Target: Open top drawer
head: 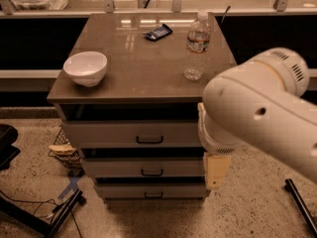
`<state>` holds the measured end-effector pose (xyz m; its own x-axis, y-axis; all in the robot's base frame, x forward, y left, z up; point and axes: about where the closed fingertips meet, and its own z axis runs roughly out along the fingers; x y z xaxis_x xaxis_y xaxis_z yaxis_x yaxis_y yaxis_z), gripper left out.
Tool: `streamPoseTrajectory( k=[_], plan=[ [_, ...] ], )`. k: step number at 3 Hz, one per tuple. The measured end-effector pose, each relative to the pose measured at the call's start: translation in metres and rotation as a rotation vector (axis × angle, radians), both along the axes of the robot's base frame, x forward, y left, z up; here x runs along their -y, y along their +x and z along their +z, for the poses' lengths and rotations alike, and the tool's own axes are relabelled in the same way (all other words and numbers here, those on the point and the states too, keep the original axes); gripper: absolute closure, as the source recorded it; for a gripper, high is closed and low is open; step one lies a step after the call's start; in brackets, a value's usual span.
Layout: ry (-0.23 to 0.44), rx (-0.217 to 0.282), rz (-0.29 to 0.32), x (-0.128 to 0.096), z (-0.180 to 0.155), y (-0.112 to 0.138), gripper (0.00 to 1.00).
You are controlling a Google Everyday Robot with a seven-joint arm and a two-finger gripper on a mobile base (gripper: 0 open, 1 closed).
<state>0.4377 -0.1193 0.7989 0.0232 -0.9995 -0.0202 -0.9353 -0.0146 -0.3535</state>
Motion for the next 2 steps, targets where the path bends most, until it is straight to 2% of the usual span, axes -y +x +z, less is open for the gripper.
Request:
streamPoseTrajectory(
  k=[2],
  plan=[
    [-0.001, -0.020, 0.001, -0.0034, -0.0136, -0.0022, 0.00]
  ],
)
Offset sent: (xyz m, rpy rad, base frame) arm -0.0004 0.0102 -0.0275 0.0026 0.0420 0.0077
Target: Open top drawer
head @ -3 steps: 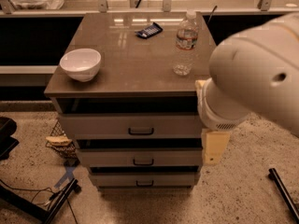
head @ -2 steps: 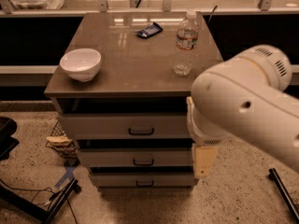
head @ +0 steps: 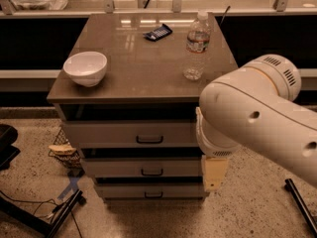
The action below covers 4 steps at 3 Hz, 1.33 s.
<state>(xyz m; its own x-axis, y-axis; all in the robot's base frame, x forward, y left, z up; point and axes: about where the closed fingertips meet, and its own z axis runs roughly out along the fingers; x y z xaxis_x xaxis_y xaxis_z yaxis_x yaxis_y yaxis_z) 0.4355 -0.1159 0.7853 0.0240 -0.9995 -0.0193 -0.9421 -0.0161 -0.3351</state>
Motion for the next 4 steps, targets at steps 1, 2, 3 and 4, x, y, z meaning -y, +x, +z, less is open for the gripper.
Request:
streamPoseTrajectory(
  k=[1, 2, 3, 4],
  plan=[
    [0.025, -0.037, 0.037, -0.020, -0.029, 0.003, 0.00],
    [0.048, -0.055, 0.079, -0.041, -0.057, 0.014, 0.00],
    [0.074, -0.069, 0.118, -0.061, -0.085, 0.033, 0.00],
    [0.090, -0.088, 0.140, -0.072, -0.105, 0.043, 0.00]
  ],
)
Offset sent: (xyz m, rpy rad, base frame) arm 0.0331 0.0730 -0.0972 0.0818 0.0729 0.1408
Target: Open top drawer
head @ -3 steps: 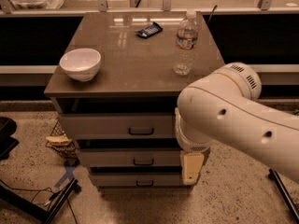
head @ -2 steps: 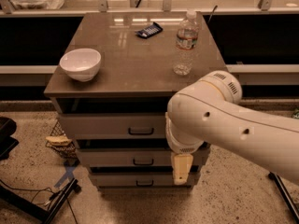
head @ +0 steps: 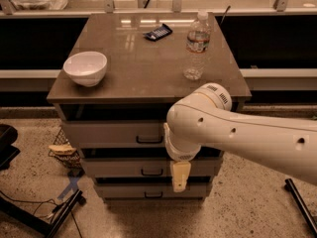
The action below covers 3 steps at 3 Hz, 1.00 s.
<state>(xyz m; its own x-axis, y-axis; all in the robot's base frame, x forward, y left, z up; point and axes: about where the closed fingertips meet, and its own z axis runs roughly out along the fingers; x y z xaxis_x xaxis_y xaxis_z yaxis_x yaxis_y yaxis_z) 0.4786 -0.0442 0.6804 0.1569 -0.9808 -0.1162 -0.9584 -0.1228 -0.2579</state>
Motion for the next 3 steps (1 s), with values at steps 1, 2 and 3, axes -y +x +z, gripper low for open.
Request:
streamPoseTrajectory(
  k=[1, 2, 3],
  plan=[
    [-0.006, -0.050, 0.028, -0.013, -0.033, 0.004, 0.00],
    [-0.020, -0.087, 0.049, -0.024, -0.055, 0.006, 0.00],
    [-0.029, -0.111, 0.073, -0.036, -0.072, 0.014, 0.00]
  ],
)
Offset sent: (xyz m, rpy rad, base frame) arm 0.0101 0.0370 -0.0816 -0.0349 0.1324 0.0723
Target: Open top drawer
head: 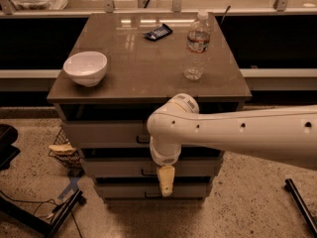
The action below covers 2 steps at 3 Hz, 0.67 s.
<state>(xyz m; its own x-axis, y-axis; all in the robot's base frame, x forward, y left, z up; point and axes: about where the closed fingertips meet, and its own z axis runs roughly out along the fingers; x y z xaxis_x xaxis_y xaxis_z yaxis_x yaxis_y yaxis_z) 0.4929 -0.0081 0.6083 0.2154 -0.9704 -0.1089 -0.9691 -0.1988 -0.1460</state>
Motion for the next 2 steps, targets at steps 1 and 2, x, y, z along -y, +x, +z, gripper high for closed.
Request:
streamPoseTrajectory(
  k=[1, 2],
  plan=[
    [-0.008, -0.002, 0.024, -0.011, -0.006, 0.012, 0.00],
    [-0.034, 0.004, 0.014, -0.013, -0.009, 0.022, 0.15]
  ],
)
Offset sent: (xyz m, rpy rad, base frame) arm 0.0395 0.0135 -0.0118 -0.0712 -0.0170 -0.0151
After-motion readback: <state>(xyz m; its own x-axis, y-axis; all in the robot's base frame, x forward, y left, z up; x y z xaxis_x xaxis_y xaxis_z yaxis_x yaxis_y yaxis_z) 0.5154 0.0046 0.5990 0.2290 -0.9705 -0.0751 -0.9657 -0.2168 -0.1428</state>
